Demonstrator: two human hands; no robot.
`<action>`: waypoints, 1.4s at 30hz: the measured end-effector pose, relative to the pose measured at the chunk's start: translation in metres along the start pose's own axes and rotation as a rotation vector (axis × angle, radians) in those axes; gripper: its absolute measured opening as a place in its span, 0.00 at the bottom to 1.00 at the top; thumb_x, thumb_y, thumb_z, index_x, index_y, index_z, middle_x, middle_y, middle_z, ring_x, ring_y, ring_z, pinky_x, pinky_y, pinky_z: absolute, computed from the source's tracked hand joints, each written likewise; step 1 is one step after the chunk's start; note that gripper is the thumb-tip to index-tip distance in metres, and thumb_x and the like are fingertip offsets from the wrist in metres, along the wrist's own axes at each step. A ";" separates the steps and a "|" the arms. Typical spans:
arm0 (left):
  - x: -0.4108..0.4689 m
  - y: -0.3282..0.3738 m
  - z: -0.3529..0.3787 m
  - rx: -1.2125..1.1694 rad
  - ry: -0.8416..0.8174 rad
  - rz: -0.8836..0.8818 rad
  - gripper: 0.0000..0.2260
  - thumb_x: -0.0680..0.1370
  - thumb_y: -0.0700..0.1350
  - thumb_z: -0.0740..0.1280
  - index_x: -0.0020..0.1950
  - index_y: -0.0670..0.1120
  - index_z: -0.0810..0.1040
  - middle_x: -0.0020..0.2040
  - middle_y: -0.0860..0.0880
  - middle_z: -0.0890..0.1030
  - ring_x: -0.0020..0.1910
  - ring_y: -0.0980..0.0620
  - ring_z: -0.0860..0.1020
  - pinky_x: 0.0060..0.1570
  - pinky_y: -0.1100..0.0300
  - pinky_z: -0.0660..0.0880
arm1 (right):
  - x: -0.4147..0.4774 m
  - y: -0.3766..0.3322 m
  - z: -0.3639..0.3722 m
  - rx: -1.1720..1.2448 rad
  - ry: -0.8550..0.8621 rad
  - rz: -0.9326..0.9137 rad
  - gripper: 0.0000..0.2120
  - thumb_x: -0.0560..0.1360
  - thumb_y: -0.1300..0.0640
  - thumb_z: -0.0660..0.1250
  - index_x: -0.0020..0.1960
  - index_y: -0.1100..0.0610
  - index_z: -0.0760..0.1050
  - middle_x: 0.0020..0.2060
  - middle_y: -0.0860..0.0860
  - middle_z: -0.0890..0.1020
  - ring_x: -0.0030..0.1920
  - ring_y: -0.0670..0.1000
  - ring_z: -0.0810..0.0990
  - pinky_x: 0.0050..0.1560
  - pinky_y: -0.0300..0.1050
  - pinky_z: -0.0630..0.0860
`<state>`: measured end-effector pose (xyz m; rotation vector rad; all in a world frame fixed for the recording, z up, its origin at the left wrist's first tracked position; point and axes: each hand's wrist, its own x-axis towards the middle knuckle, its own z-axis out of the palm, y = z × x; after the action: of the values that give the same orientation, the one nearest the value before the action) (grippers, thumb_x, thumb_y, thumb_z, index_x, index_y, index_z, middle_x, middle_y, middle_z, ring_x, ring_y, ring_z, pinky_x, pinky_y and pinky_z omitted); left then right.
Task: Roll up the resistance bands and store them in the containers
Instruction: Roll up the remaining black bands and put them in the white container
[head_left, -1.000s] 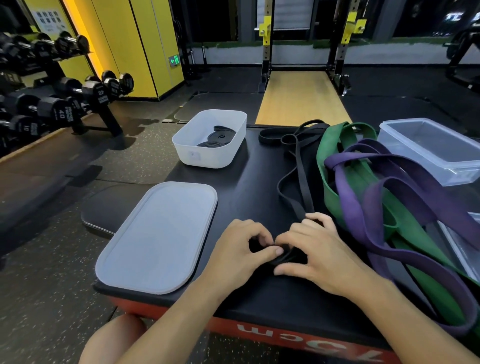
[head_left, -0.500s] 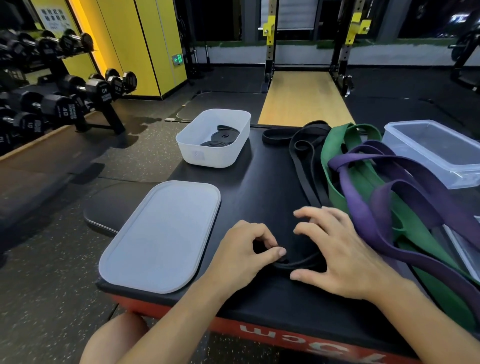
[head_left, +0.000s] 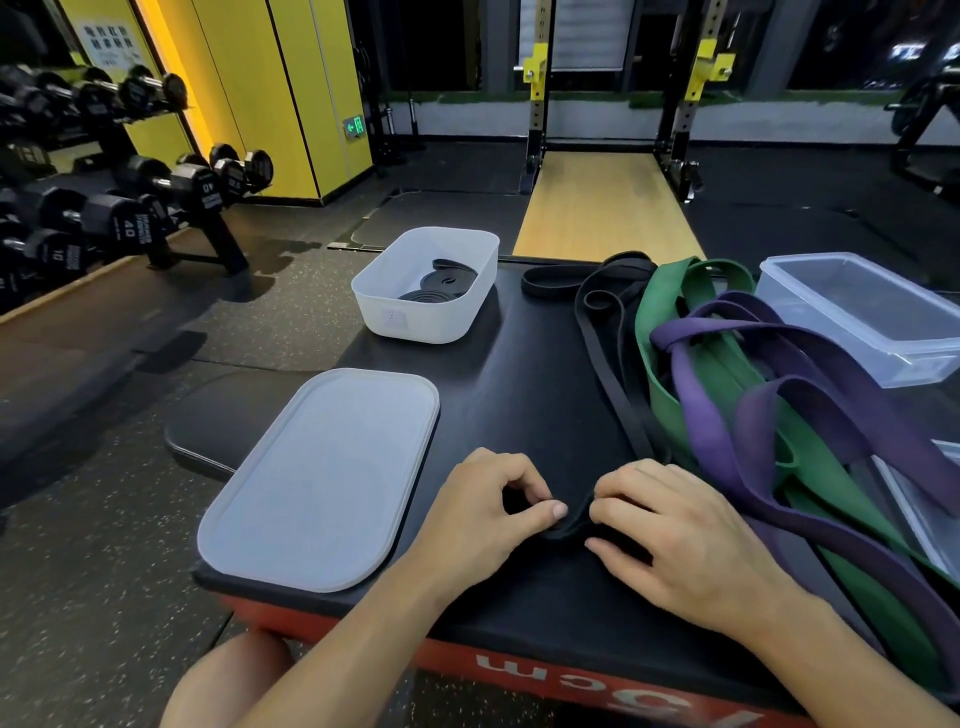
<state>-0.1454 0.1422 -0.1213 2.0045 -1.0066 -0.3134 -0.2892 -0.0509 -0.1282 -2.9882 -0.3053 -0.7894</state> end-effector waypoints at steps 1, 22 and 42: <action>0.000 0.000 0.000 -0.001 -0.002 0.000 0.06 0.76 0.54 0.76 0.42 0.57 0.81 0.45 0.62 0.82 0.55 0.61 0.75 0.48 0.68 0.66 | -0.001 0.001 0.000 0.019 -0.014 0.013 0.07 0.79 0.48 0.69 0.50 0.52 0.80 0.47 0.45 0.79 0.46 0.52 0.78 0.43 0.49 0.76; -0.003 -0.003 -0.004 0.057 -0.065 0.058 0.16 0.67 0.61 0.80 0.51 0.61 0.81 0.50 0.64 0.80 0.57 0.62 0.74 0.55 0.65 0.72 | 0.013 0.013 0.013 0.094 -0.055 0.113 0.12 0.80 0.44 0.62 0.58 0.43 0.82 0.47 0.38 0.73 0.51 0.45 0.74 0.74 0.55 0.61; -0.007 0.000 -0.010 -0.241 -0.102 0.137 0.15 0.79 0.32 0.63 0.60 0.47 0.65 0.63 0.49 0.67 0.68 0.53 0.75 0.66 0.62 0.75 | 0.032 -0.009 0.025 0.318 -0.103 0.155 0.31 0.76 0.34 0.66 0.76 0.41 0.64 0.54 0.37 0.75 0.59 0.39 0.75 0.79 0.44 0.52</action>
<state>-0.1446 0.1531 -0.1163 1.7082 -1.1090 -0.4439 -0.2509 -0.0345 -0.1346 -2.7162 -0.1798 -0.5172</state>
